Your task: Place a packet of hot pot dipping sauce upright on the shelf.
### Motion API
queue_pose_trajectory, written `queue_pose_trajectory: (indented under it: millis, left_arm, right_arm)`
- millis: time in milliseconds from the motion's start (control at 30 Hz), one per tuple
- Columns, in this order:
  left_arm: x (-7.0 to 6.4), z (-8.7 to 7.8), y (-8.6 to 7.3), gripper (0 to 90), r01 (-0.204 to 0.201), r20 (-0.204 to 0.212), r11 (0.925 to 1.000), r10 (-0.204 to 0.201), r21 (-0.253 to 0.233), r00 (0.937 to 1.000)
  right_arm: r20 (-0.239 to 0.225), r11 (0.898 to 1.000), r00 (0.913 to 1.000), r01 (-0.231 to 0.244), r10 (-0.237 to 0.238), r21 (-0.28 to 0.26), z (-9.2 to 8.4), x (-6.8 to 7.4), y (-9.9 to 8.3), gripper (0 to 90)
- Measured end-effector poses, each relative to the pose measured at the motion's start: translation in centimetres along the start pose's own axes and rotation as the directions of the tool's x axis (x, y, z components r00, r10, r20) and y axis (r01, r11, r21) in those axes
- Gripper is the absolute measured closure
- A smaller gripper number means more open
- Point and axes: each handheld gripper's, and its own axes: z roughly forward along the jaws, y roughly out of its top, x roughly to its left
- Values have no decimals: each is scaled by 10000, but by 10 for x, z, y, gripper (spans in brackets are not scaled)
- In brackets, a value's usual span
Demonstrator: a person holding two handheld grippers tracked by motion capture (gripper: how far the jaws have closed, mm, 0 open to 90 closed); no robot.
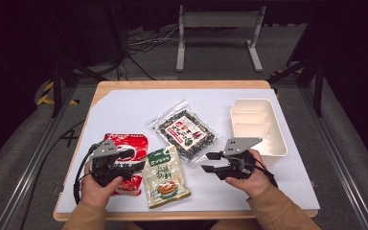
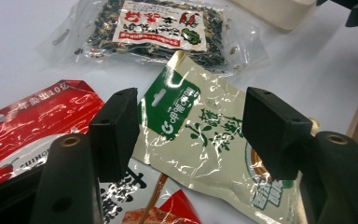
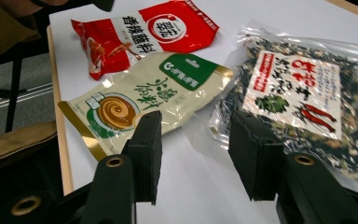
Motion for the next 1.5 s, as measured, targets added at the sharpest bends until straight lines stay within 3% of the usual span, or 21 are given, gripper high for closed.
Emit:
queue_pose_trajectory:
  millis: [133, 267, 367, 400, 467, 567, 767, 800, 1033, 1200, 1333, 1500]
  left_arm:
    - [6, 9, 2, 249, -232, -233, 9997, 230, -99, 9995]
    - [10, 21, 9, 240, -523, -21, 9986, 523, 92, 9986]
    - [15, 31, 14, 230, -440, 148, 9984, 435, 363, 9989]
    - [16, 36, 16, 241, -188, 286, 9976, 169, 659, 9994]
    - [18, 43, 16, 287, -241, 180, 9957, 226, 893, 9996]
    - [20, 53, 17, 311, -375, 26, 9914, 375, 1253, 9993]
    - [21, 73, 18, 283, -504, 241, 9820, 468, 1820, 9986]
    - [21, 75, 18, 273, -459, 120, 9823, 444, 1815, 9989]
    - [23, 84, 16, 312, -523, 362, 9730, 453, 2248, 9983]
    - [23, 95, 14, 283, -713, 520, 9583, 591, 2768, 9969]
    - [26, 97, 13, 290, -707, 662, 9535, 535, 2928, 9964]
    - [25, 100, 11, 318, -950, 735, 9445, 755, 3145, 9944]
  right_arm:
    - [-139, 9998, 9998, 139, -138, 124, 9, 0, 8, 525]
    - [-218, 9999, 9997, 120, -118, 89, 13, 2, 9, 526]
    - [-175, 9999, 9998, 88, -86, 114, 13, 2, 7, 526]
    - [-164, 9999, 9999, 42, -40, 115, 12, 2, 6, 525]
    - [-92, 10000, 10000, -3, 4, 79, 10, 1, 5, 525]
    - [-52, 10000, 10000, -60, 60, 45, 7, 1, 2, 526]
    - [67, 9999, 9999, -144, 144, 67, 3, -1, -3, 525]
    - [103, 9998, 9998, -170, 169, 67, 1, -1, -4, 524]
    - [245, 9994, 9991, -341, 340, 41, -4, -3, -9, 511]
    - [308, 9991, 9987, -412, 408, 99, -6, -4, -12, 504]
    - [276, 9990, 9987, -443, 439, 107, -6, -5, -13, 498]
    - [209, 9987, 9987, -474, 470, 196, -4, -5, -15, 493]
